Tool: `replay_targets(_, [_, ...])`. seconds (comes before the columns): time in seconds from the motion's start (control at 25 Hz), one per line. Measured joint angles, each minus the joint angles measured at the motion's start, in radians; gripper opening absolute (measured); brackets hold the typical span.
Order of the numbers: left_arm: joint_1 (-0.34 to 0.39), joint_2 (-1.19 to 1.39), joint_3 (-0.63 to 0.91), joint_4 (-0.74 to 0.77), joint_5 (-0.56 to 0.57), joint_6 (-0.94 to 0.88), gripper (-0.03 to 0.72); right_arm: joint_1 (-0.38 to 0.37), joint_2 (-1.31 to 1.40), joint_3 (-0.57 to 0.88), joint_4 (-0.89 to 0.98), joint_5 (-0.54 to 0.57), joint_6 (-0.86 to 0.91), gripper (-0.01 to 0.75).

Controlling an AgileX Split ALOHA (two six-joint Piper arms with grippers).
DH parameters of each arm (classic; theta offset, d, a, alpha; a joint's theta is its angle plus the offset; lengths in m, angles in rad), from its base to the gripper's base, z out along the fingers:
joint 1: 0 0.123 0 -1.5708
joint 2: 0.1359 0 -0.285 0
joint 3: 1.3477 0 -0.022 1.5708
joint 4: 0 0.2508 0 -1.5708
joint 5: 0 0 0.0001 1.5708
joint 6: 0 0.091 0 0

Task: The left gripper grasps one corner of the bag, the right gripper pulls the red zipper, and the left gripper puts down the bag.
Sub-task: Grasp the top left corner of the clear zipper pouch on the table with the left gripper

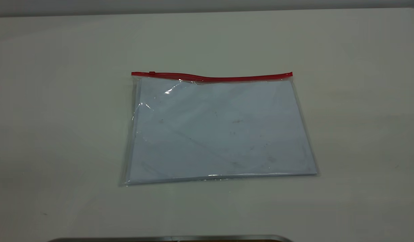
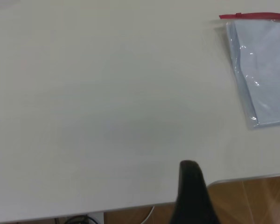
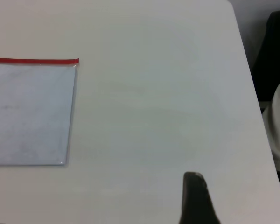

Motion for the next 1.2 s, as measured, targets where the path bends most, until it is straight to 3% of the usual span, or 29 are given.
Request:
replay_targets(0.28, [0.0,0.068,-0.036,0.005,-0.052,-0.042,0.58,0.0,0.002,-0.01,0.038,-0.016,0.023,0.507])
replay_targets(0.6, [0.0,0.569,-0.23,-0.013,-0.203,-0.099,0.58,0.0,0.316,-0.203,0.102,-0.068,0.009,0.507])
replay_targets(0.84, [0.0,0.959,-0.287,-0.183,-0.385,-0.03,0.58,0.0,0.621,-0.261,0.186,-0.178,-0.027,0.539])
replay_targets(1.04, [0.0,1.255,-0.296,-0.371,-0.565,0.149,0.58,0.0,0.819,-0.264,0.268,-0.258,-0.091,0.559])
replay_targets(1.2, [0.0,1.488,-0.362,-0.532,-0.618,0.321,0.58,0.0,0.97,-0.264,0.364,-0.351,-0.208,0.561])
